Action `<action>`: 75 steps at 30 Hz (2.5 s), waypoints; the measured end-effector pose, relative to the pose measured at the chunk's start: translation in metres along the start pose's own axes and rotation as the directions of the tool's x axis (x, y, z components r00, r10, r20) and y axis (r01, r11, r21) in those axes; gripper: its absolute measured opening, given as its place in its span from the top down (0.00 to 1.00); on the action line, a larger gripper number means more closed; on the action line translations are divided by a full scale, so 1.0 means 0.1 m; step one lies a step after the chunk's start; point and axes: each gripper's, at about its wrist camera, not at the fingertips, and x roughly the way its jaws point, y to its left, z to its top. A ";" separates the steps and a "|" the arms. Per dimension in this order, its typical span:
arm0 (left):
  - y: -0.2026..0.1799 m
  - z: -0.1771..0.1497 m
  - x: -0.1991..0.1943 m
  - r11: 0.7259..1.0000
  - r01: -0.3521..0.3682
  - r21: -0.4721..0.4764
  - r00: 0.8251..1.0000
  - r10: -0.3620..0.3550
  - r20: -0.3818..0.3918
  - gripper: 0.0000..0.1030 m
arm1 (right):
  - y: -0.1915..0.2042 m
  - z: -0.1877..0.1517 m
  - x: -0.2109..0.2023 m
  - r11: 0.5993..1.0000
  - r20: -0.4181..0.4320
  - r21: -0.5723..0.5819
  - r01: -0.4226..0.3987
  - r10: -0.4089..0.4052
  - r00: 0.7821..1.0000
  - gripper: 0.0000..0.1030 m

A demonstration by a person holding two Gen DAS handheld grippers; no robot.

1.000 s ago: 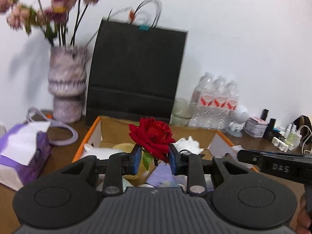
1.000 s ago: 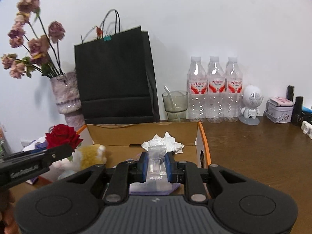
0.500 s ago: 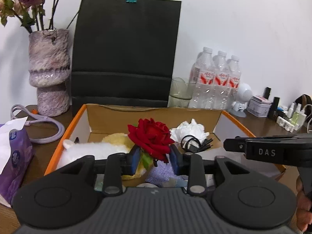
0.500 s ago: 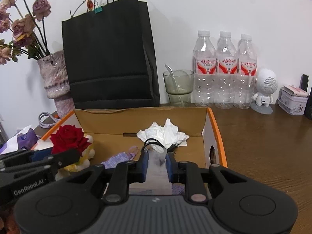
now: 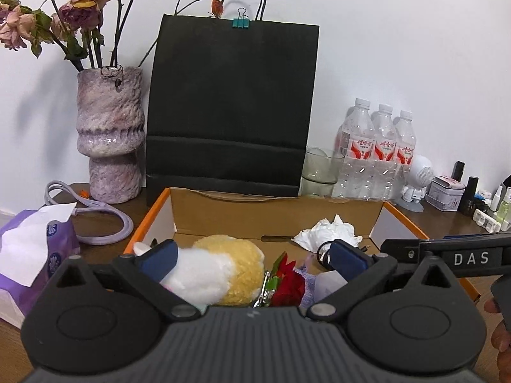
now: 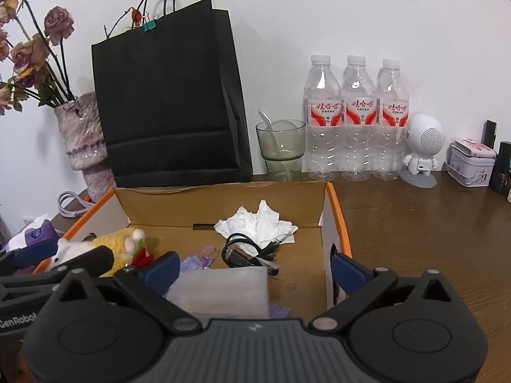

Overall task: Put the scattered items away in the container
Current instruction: 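Withdraw both tools from the box toward the remaining items, then grasp a clear plastic bag with the left tool while the right grasps the small black item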

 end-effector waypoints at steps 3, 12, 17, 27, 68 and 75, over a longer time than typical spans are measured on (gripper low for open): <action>-0.01 0.02 -0.04 1.000 -0.004 -0.002 1.000 0.004 0.000 0.00 | 0.00 0.02 -0.03 1.000 0.008 -0.004 -0.005 0.005 1.000 0.00; 0.17 0.12 -0.63 0.999 0.036 -0.005 0.996 -0.036 0.085 0.00 | -0.19 0.07 -0.57 1.000 0.119 -0.006 -0.013 0.014 0.993 0.00; 0.52 -0.06 -0.94 1.000 -0.019 0.020 0.997 0.017 0.077 0.00 | -0.47 -0.20 -0.85 0.998 0.107 -0.040 0.038 -0.034 0.994 0.00; 1.00 -0.55 -1.41 0.998 -0.065 0.001 0.998 0.065 -0.024 0.00 | -0.77 -0.96 -1.25 0.997 0.015 -0.018 0.077 -0.077 0.997 0.00; 0.81 -0.75 -0.49 1.000 0.003 0.014 0.976 0.000 -0.220 0.74 | -0.46 -1.14 -0.73 0.996 -0.098 -0.090 0.027 -0.036 0.995 0.86; 0.73 -0.77 -0.67 0.998 -0.012 0.066 0.987 0.023 -0.161 0.75 | -0.48 -1.16 -0.83 0.997 -0.064 -0.066 0.044 -0.048 0.997 0.86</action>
